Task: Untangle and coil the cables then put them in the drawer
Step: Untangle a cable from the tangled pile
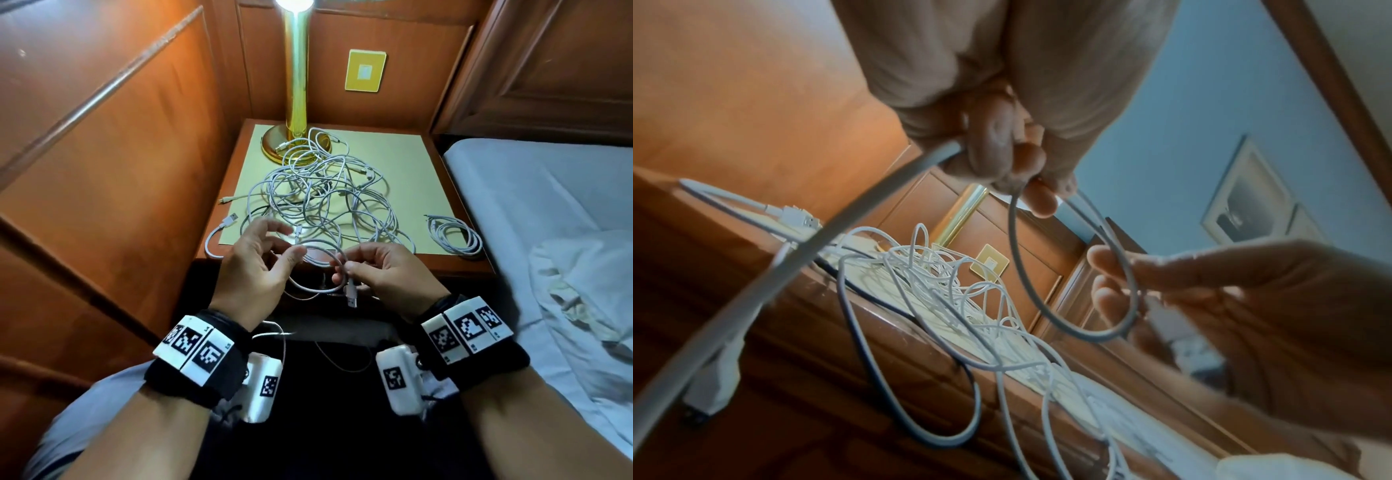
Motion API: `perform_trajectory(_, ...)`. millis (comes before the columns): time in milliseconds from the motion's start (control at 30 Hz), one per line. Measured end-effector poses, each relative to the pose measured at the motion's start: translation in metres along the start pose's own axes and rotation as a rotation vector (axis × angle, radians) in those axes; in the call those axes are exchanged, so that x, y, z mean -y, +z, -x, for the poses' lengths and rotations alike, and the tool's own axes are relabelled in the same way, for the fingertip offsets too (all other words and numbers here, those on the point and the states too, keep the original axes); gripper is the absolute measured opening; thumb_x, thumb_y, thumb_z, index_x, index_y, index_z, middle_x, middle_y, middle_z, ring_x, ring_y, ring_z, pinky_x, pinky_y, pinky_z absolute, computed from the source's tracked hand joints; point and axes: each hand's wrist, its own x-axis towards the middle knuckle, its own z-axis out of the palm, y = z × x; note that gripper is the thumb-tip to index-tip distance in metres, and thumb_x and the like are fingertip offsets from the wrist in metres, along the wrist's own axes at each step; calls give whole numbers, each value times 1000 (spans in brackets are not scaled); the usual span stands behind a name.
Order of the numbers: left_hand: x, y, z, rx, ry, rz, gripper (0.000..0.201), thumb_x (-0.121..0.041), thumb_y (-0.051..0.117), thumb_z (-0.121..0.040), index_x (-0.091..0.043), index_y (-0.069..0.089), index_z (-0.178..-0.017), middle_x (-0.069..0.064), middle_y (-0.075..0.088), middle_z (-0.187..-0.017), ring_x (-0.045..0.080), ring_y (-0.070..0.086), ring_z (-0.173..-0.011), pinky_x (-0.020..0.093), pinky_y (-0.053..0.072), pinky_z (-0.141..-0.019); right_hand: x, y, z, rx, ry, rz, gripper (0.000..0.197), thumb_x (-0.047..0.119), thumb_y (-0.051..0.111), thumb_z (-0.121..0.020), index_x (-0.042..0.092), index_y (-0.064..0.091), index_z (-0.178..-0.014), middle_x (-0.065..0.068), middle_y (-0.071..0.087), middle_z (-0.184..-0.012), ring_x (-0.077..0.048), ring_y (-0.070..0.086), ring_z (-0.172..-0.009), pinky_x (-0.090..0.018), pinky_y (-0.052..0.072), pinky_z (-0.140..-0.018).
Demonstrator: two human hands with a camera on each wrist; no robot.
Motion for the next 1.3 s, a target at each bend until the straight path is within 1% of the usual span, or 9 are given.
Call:
perform_trajectory(200, 3, 3, 2, -47, 99, -139, 7, -25, 74, -91, -20, 73, -96, -8, 75, -83, 12, 73, -78, 38, 59, -75, 5, -3, 5, 57, 111, -316, 27, 4, 66, -89, -3, 67, -115, -22, 73, -104, -30, 71, -104, -27, 57, -62)
perform_trajectory(333, 0, 5, 2, -63, 79, -103, 12, -29, 70, -91, -19, 75, -96, -9, 75, -79, 15, 72, -73, 39, 59, -72, 6, -4, 8, 139, 102, -435, 41, 0, 65, -87, -5, 60, -127, -23, 69, -118, -35, 68, -110, -31, 59, -84)
perform_trajectory(400, -3, 8, 4, -62, 79, -90, 6, -23, 70, -93, -19, 74, -94, -9, 73, -73, 10, 70, -71, 34, 58, -73, 5, -2, 9, 135, 85, -386, 39, 0, 68, -86, -4, 61, -123, -22, 71, -112, -33, 70, -105, -29, 60, -80)
perform_trajectory(533, -6, 9, 5, -34, 80, -81, 8, -19, 66, -96, -20, 72, -90, -8, 68, -66, 12, 66, -69, 23, 53, -71, 5, 1, 7, 41, -12, -2, 13, 10, 76, -85, 5, 68, -95, -15, 76, -88, -31, 74, -85, -25, 50, -45)
perform_trajectory(700, -8, 8, 5, 22, 12, -10, 10, -21, 65, -96, -25, 70, -89, -8, 65, -62, 17, 62, -63, 26, 49, -66, -6, 2, -2, -128, -207, 400, 15, 29, 78, -81, 20, 67, -81, -5, 72, -76, -26, 70, -72, -47, 57, -67)
perform_trajectory(1000, -11, 8, 5, 137, -175, 245, 6, -20, 63, -97, -16, 67, -96, 3, 60, -59, 25, 62, -48, 30, 50, -41, -8, 8, -4, -190, -201, 464, 5, 25, 62, -95, 25, 62, -90, -2, 68, -68, -23, 66, -60, -46, 58, -62)
perform_trajectory(1100, -9, 8, 4, 104, -168, 219, 6, -20, 64, -96, -19, 69, -93, 3, 60, -60, 17, 58, -45, 27, 47, -40, -6, 6, -3, -133, -161, 526, 6, 20, 65, -92, 24, 68, -88, -2, 71, -71, -19, 65, -65, -33, 54, -64)
perform_trajectory(1233, -6, 7, 5, 56, -69, 138, 6, -21, 68, -94, -23, 73, -93, -2, 67, -64, 8, 58, -51, 19, 47, -50, 3, 6, 1, -44, -59, 197, 14, 0, 62, -86, 10, 70, -80, -5, 67, -70, -8, 58, -61, -17, 44, -62)
perform_trajectory(1300, -5, 7, 6, 56, -10, 115, 8, -20, 69, -93, -18, 76, -97, -2, 68, -66, 8, 61, -58, 20, 51, -60, 5, 4, 0, -13, -5, 58, 13, 10, 60, -79, 16, 71, -78, -4, 69, -81, -4, 59, -65, -17, 44, -64)
